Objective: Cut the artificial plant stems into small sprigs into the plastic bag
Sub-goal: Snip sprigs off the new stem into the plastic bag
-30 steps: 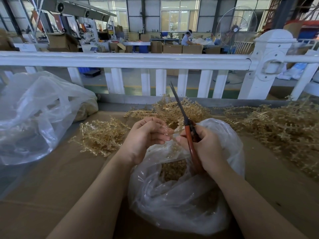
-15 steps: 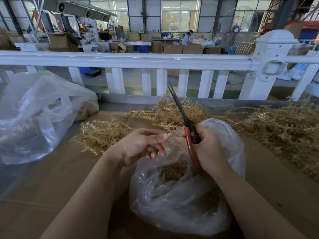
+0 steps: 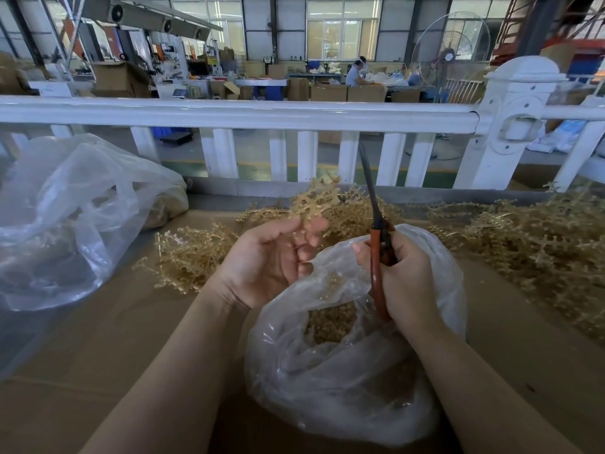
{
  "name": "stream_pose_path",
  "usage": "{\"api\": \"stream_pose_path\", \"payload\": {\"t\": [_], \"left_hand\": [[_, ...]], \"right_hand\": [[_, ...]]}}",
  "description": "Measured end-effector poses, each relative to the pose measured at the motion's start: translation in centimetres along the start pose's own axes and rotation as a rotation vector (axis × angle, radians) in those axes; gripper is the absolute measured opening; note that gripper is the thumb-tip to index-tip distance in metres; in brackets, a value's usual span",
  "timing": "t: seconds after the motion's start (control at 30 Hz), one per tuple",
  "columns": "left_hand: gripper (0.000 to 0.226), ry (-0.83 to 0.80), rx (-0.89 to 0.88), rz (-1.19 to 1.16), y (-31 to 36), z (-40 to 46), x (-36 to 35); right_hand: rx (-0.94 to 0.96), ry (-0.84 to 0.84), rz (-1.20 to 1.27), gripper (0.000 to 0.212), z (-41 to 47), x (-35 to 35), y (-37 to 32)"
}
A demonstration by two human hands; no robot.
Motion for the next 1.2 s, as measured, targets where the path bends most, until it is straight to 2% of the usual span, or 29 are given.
{"api": "stream_pose_path", "payload": {"t": [0.1, 0.23, 0.43, 0.6, 0.77, 0.93, 1.03, 1.13, 1.2], "left_hand": [[0.027, 0.0, 0.044, -0.029, -0.7, 0.2, -0.6], [0.025, 0.045, 0.012, -0.124, -1.1, 0.5, -0.5], [0.021, 0.223, -0.053, -0.105, -1.3, 0.8, -0.2], [0.034, 0.363, -0.118, -0.117, -1.4, 0.8, 0.6], [0.02, 0.405, -0.146, -0.1, -1.3, 0.7, 0.8], [0.015, 0.438, -0.196, -0.065, -1.0, 0.6, 1.1], [0.013, 0.444, -0.242, 0.025, -0.6, 0.5, 1.1], [0.028, 0.454, -0.284, 0.173, -0.1, 0.2, 0.9], [0.028, 0.46, -0.295, 0.239, 0.0, 0.1, 0.8]], "right_hand": [[0.0, 0.02, -0.009, 0.013, 0.1, 0.2, 0.2], [0.006, 0.001, -0.011, 0.014, 0.0, 0.1, 0.3], [0.021, -0.029, -0.041, 0.011, 0.3, -0.2, 0.6], [-0.008, -0.055, -0.119, 0.018, 0.3, -0.4, 1.1], [-0.026, -0.107, -0.246, 0.029, 0.3, -0.8, 1.2], [0.012, -0.119, -0.463, 0.077, 0.0, -1.0, 0.5], [0.051, -0.141, -0.589, 0.07, 0.0, -1.3, 0.3], [0.058, -0.144, -0.649, 0.066, -0.1, -1.3, 0.4], [0.063, -0.141, -0.663, 0.068, -0.1, -1.3, 0.3]]}}
Point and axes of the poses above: each hand's wrist, its own z-axis towards the middle knuckle, its own x-axis out of the back of the hand, y = z × x, the point moved 6 cm from there along z, towards the middle knuckle, and after that the axes turned 7 degrees about -y, right-handed, at the moved point
